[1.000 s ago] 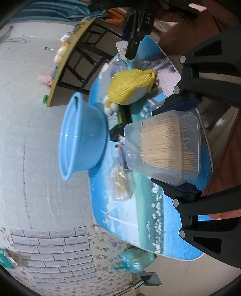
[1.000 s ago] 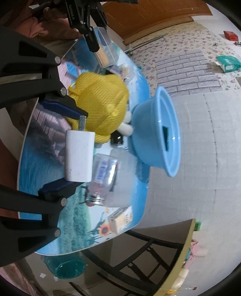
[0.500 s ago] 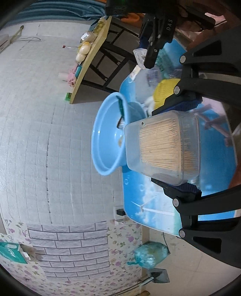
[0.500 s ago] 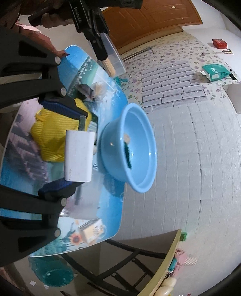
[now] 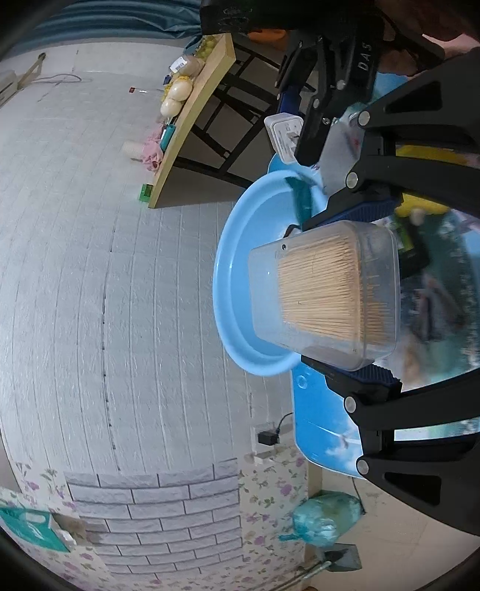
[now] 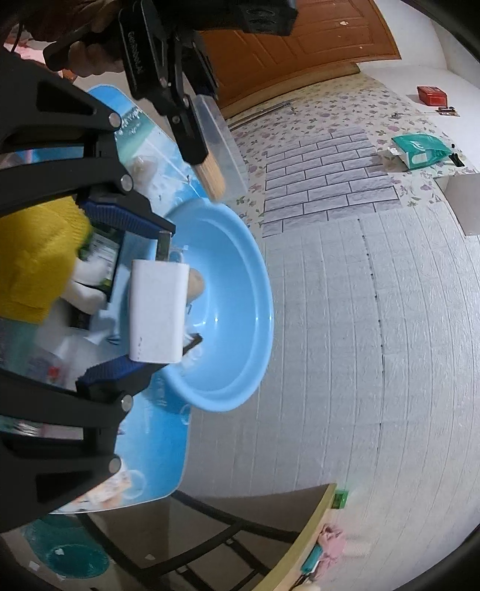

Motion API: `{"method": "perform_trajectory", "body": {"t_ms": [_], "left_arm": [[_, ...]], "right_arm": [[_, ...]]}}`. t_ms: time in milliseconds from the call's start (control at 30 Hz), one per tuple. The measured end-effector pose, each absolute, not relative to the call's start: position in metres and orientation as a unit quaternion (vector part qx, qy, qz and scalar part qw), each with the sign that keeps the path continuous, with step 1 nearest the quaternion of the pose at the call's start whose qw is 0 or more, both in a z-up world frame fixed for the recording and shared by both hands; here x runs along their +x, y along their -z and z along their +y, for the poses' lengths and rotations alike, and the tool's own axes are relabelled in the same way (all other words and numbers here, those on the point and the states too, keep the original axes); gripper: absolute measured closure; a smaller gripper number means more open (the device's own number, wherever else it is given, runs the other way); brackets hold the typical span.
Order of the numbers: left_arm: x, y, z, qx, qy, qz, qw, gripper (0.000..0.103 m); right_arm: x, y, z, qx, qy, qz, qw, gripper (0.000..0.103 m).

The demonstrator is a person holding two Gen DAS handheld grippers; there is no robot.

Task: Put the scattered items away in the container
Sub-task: 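Carry the toothpick box with the left tool while the right tool carries the white charger toward the basin, then open the left tool to drop the toothpick box in the basin while the right tool releases the charger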

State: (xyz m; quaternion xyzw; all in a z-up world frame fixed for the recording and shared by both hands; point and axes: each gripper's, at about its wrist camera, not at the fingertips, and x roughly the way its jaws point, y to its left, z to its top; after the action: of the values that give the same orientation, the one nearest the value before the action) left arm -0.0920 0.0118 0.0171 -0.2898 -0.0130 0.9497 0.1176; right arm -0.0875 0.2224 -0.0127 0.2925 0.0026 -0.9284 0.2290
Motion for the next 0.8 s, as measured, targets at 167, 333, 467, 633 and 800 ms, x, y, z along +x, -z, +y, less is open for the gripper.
{"method": "perform_trajectory", "body": {"t_ms": [167,333,467,633,800], "left_arm": [[-0.12,-0.009,0.022,-0.303,-0.945,-0.006,0.125,0.041],[-0.142,0.004,0.025,-0.32,-0.94,-0.013,0.119,0.041],[-0.15,0.013,0.028,-0.331,-0.936,-0.01,0.118,0.04],[-0.147,0.013,0.032,-0.329,-0.937,0.002,0.12,0.039],[-0.137,0.01,0.024,-0.33,-0.937,-0.019,0.115,0.036]], "right_arm": [[-0.109,0.02,0.219,0.302,0.925,-0.001,0.232,0.043],[-0.13,0.032,0.216,0.317,0.92,-0.004,0.23,0.043],[-0.139,0.039,0.214,0.328,0.916,-0.008,0.23,0.043],[-0.143,0.043,0.215,0.333,0.915,-0.016,0.228,0.042],[-0.138,0.039,0.22,0.336,0.915,-0.024,0.222,0.042]]}}
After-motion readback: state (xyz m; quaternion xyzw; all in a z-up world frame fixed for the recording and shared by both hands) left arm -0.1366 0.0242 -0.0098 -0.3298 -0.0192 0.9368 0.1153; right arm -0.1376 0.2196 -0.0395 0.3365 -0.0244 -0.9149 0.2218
